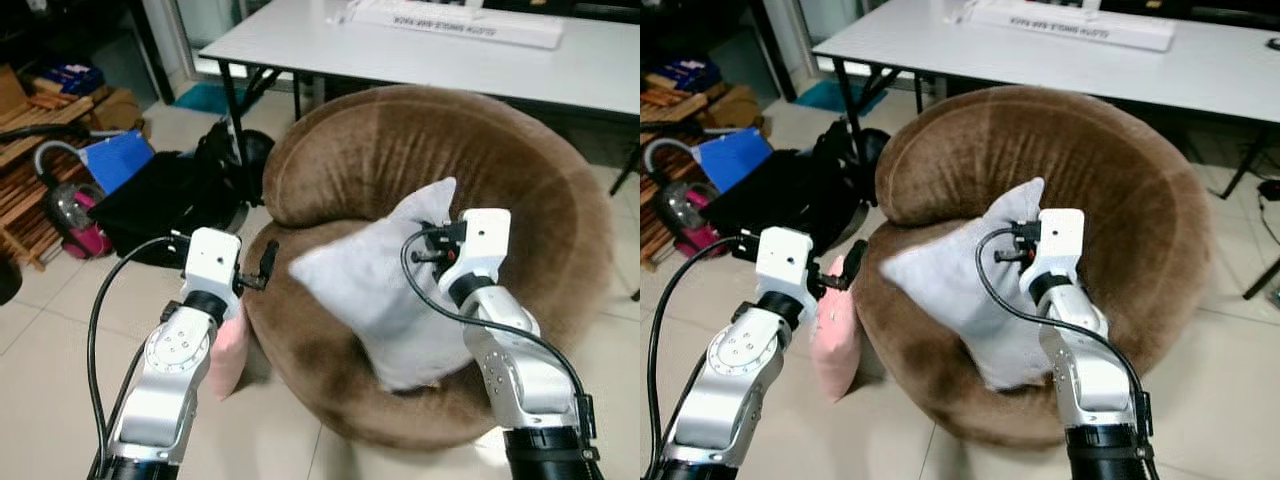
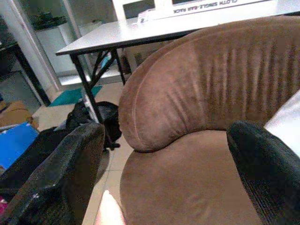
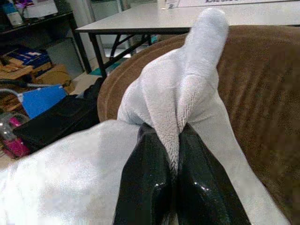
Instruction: Move the pillow to the sofa from floor
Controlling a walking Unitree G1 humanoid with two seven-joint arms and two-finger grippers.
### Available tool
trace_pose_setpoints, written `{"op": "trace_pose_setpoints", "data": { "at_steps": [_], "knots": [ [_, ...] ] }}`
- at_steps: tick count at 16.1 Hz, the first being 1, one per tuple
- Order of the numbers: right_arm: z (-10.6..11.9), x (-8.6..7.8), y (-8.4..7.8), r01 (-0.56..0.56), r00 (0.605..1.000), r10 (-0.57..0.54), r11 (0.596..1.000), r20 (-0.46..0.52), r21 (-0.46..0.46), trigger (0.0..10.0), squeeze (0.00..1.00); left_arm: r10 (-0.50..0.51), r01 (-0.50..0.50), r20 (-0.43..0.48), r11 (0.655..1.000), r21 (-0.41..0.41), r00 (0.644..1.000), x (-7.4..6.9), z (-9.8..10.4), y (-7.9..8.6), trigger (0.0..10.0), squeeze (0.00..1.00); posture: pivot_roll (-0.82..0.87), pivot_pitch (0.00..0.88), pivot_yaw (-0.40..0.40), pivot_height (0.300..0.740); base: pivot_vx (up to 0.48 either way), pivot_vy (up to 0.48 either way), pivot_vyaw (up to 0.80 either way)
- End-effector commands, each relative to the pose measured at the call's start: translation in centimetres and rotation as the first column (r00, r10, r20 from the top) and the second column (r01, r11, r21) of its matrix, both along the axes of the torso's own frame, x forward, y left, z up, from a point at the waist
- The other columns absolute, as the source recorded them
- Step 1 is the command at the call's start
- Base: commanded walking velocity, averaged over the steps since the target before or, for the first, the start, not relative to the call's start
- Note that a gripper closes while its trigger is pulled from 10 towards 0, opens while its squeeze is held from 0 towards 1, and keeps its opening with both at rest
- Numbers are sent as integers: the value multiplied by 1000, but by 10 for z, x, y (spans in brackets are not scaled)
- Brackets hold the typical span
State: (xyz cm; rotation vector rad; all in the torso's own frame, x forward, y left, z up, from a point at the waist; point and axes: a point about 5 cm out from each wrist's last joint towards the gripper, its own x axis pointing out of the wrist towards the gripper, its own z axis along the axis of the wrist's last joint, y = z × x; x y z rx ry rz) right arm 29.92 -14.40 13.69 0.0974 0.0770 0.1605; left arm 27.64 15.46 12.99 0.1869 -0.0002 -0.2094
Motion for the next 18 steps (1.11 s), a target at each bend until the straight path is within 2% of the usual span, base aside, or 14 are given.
{"op": "trace_pose_setpoints", "data": {
  "at_steps": [1,4,13,18],
  "knots": [
    [13,4,-1,10,998,-10,1000,54,13,10000,0,6,-6,-3,1000,-4,1000,0,-1,3,10000,0,-8,0,27,740,319,0,0],
    [13,4,-1,13,999,-13,1000,51,14,10000,0,3,-3,-4,1000,-6,1000,1,-1,3,10000,0,-8,0,29,740,316,0,-533],
    [12,4,-3,24,998,-24,1000,51,9,10000,0,-8,8,-1,1000,-10,1000,2,-1,1,10000,0,-13,0,35,740,315,0,0],
    [14,6,-3,21,998,-22,1000,59,4,10000,0,-10,10,-10,1000,6,1000,0,-3,-1,10000,0,-9,0,28,740,0,0,0]
  ]
}}
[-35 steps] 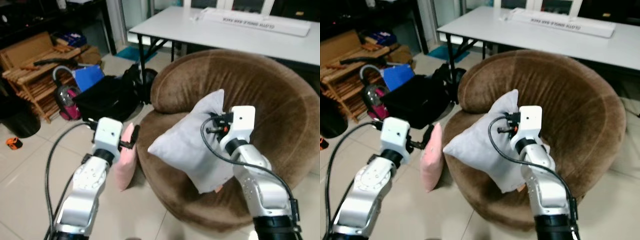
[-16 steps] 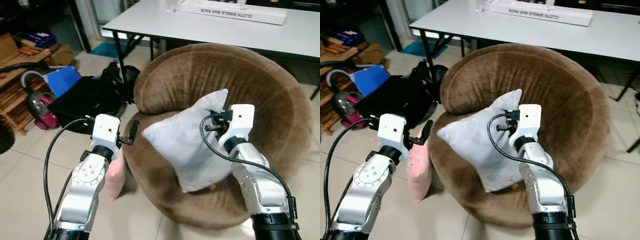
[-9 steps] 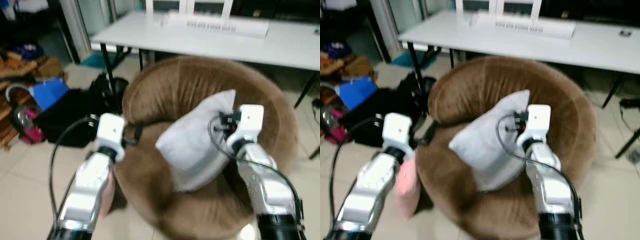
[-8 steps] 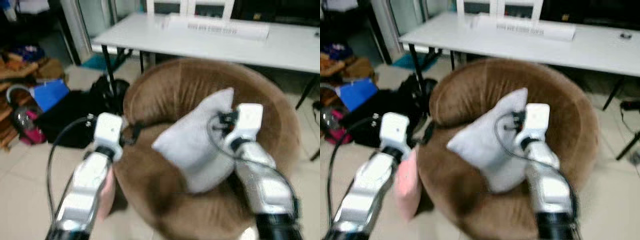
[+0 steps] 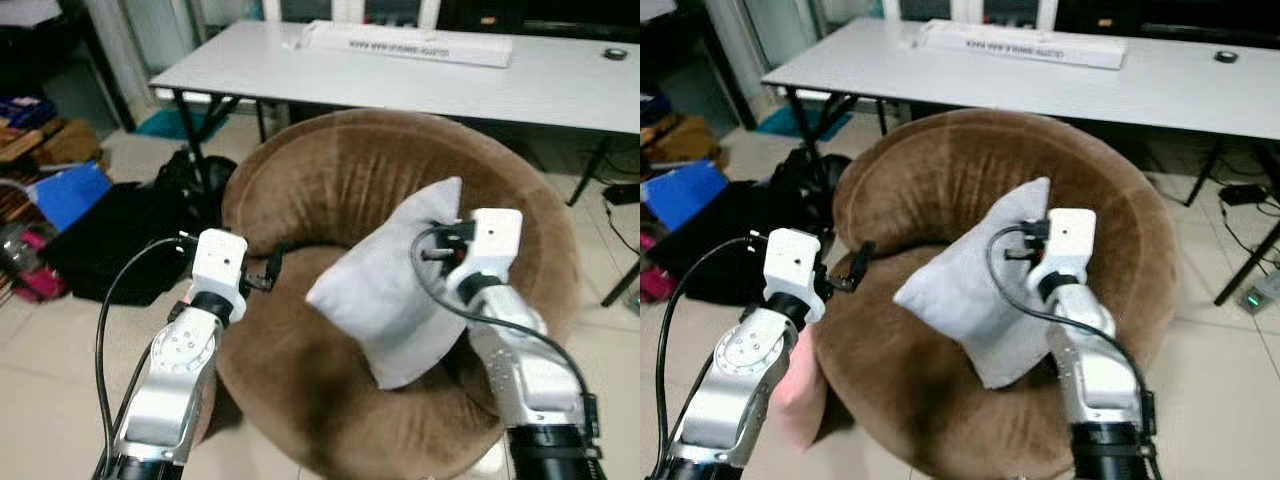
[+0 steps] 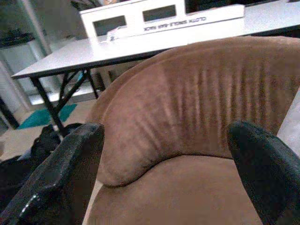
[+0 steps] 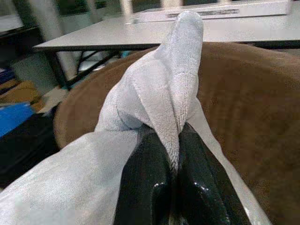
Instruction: Move the pillow to the sofa from floor
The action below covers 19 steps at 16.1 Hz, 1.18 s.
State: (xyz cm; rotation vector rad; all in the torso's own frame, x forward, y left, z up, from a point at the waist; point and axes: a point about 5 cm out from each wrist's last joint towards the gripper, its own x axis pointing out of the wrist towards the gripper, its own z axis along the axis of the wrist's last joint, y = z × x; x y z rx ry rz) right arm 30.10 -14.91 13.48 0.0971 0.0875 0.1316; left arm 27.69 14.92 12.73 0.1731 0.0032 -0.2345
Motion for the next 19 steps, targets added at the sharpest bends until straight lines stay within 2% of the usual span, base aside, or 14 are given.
{"op": "trace_pose_setpoints", "data": {
  "at_steps": [1,3,7,10,13,15,16,19],
  "knots": [
    [16,4,2,-8,997,8,1000,73,-2,10000,0,14,-14,-2,1000,21,1000,-1,-1,5,10000,0,-9,0,28,740,0,0,0],
    [18,6,-1,-7,997,8,1000,81,-17,10000,0,12,-12,-2,1000,24,1000,-2,-2,4,10000,0,-8,0,26,740,0,0,0],
    [44,24,-23,32,986,-20,997,166,-74,10000,0,5,-5,-2,1000,24,1000,-5,-3,3,10000,0,-3,0,15,740,0,0,0],
    [60,36,-33,43,983,-23,993,182,-106,10000,0,6,-6,-3,1000,21,1000,-8,-3,3,10000,0,5,0,6,740,0,0,0],
    [56,48,-30,10,993,12,984,119,-180,10000,0,1,0,-9,1000,22,1000,-10,-4,3,10000,0,9,0,2,740,0,0,0],
    [39,60,-24,-30,999,37,961,17,-277,10000,0,-13,13,-16,1000,21,1000,-12,-5,2,10000,0,15,0,-7,740,0,0,0],
    [20,70,-15,-72,996,49,934,-76,-350,10000,0,-30,30,-28,999,23,999,-16,-7,0,10000,0,30,0,-21,740,0,0,0],
    [4,84,5,-97,989,50,925,-136,-367,10000,0,-38,39,-38,999,26,999,-27,-8,-1,10000,0,69,0,-61,740,0,0,0]
  ]
}}
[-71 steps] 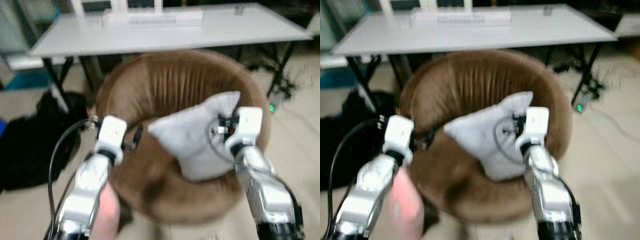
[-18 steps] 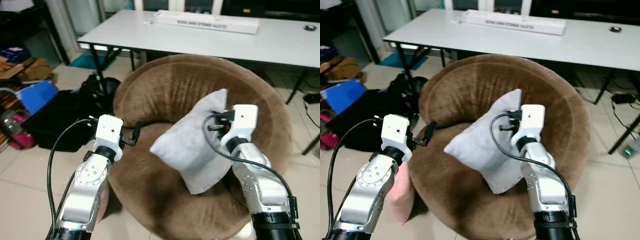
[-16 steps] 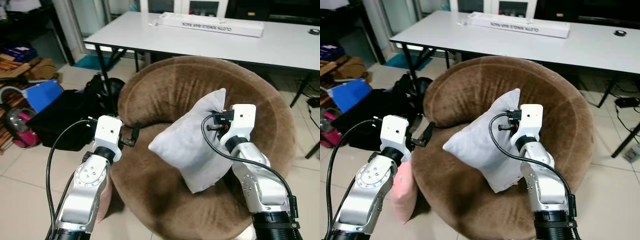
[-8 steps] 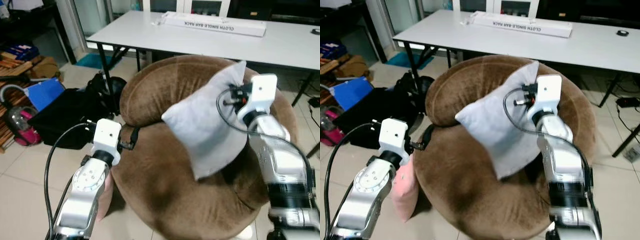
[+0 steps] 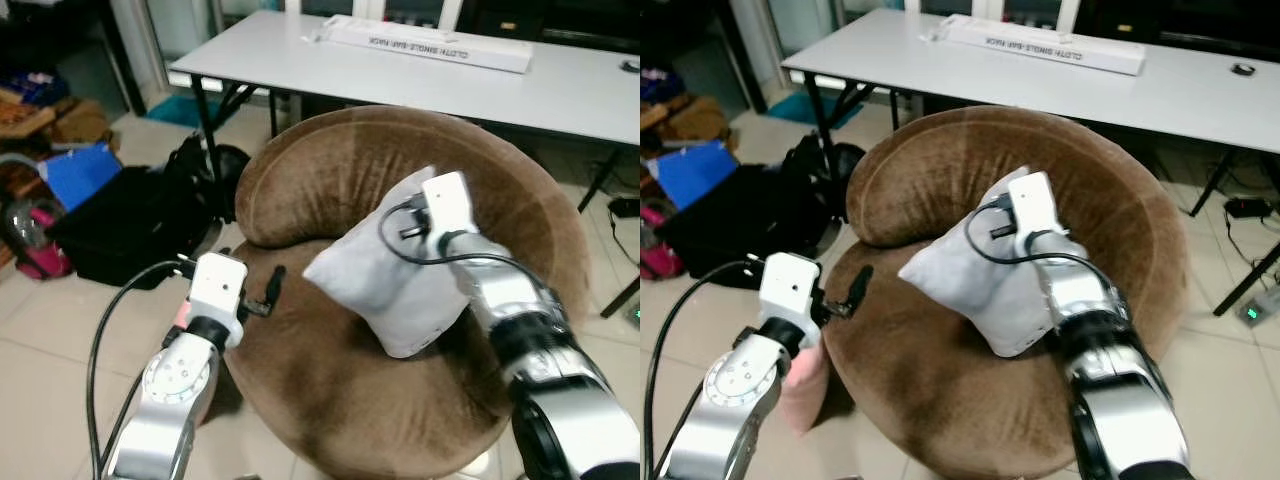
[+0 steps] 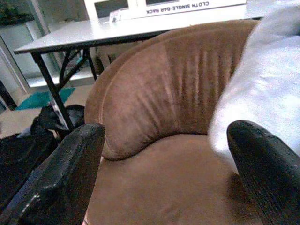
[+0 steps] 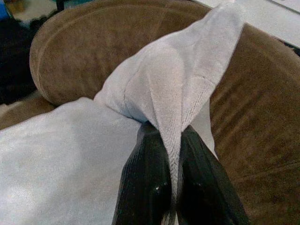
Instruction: Move the pillow to the sofa from floor
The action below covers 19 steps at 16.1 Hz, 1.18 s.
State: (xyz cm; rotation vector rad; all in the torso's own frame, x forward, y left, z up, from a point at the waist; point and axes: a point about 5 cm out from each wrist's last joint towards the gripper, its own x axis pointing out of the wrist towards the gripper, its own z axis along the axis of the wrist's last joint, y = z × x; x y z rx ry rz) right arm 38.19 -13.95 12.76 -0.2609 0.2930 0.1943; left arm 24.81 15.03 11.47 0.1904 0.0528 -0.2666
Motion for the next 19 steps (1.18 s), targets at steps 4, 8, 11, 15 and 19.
{"op": "trace_pose_setpoints", "data": {
  "at_steps": [4,8,11,15,19],
  "knots": [
    [5,10,33,6,1000,-5,1000,24,-26,10000,0,-8,8,3,1000,11,1000,-10,6,-1,10000,0,128,21,-132,740,0,0,0],
    [28,19,59,32,996,-44,986,74,163,10000,1000,12,-13,30,1000,20,999,-11,15,7,10000,0,154,37,-154,740,0,0,0],
    [40,23,59,66,987,-91,981,131,183,10000,1000,-3,2,40,1000,5,999,-13,19,7,10000,0,155,36,-153,740,0,0,0],
    [56,28,48,213,948,-262,944,181,251,10000,914,-16,16,40,1000,3,999,-13,20,5,10000,0,157,33,-149,740,0,0,0],
    [49,26,51,92,980,-147,933,135,349,10000,0,30,-31,27,999,15,999,-11,17,10,10000,0,147,11,-147,740,0,0,0]
  ]
}}
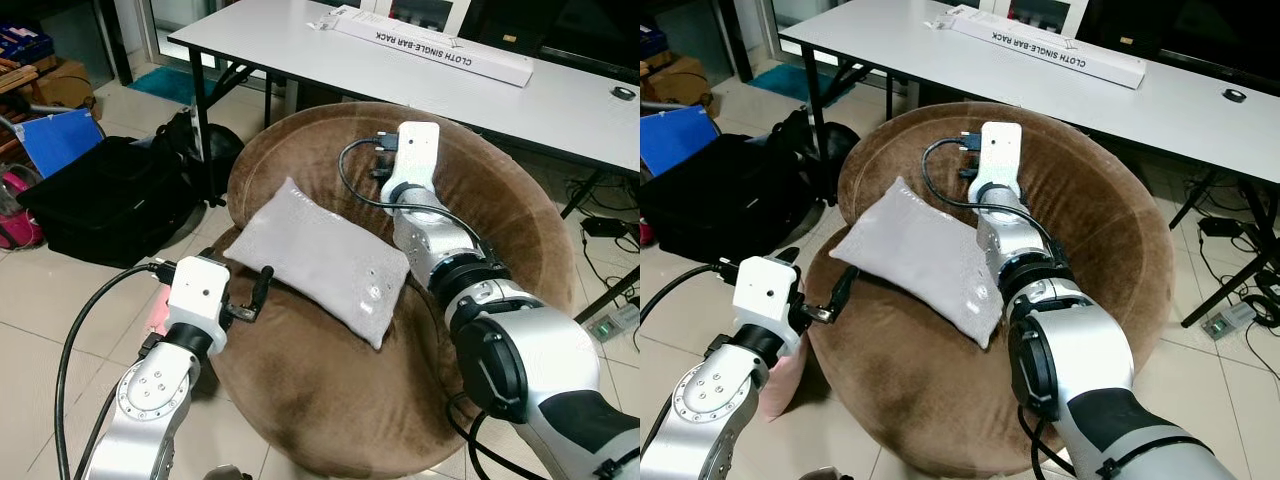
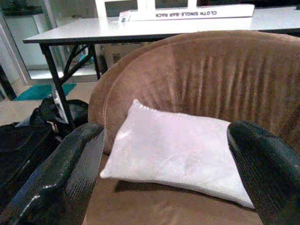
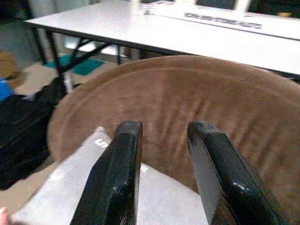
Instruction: Move the pillow to the sofa from floor
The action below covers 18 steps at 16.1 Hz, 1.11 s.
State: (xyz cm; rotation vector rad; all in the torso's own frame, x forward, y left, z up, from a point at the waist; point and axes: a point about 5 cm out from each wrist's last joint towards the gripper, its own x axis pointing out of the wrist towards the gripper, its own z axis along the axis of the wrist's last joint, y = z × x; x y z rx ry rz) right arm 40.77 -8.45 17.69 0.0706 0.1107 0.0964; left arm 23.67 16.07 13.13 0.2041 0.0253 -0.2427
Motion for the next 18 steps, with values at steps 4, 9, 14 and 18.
{"op": "trace_pose_setpoints", "data": {
  "at_steps": [4,9,14,18],
  "knots": [
    [-31,-13,-14,-179,984,179,983,-14,-34,10000,0,69,-70,-28,997,-24,997,6,-9,2,10000,0,109,0,-102,740,0,0,0],
    [-81,-76,-76,-29,998,27,999,-52,-36,10000,0,35,-36,-75,999,-12,997,22,-25,-17,10000,0,12,0,-1,740,0,0,0],
    [-99,-132,-94,101,987,-108,993,-119,-61,10000,0,19,-20,-85,1000,-9,996,29,-33,-18,10000,0,-45,0,42,740,0,0,0],
    [-102,-143,-90,123,981,-135,988,-138,-92,10000,0,32,-35,-90,999,-40,995,23,-41,-14,10000,0,-53,0,53,740,0,0,0]
  ]
}}
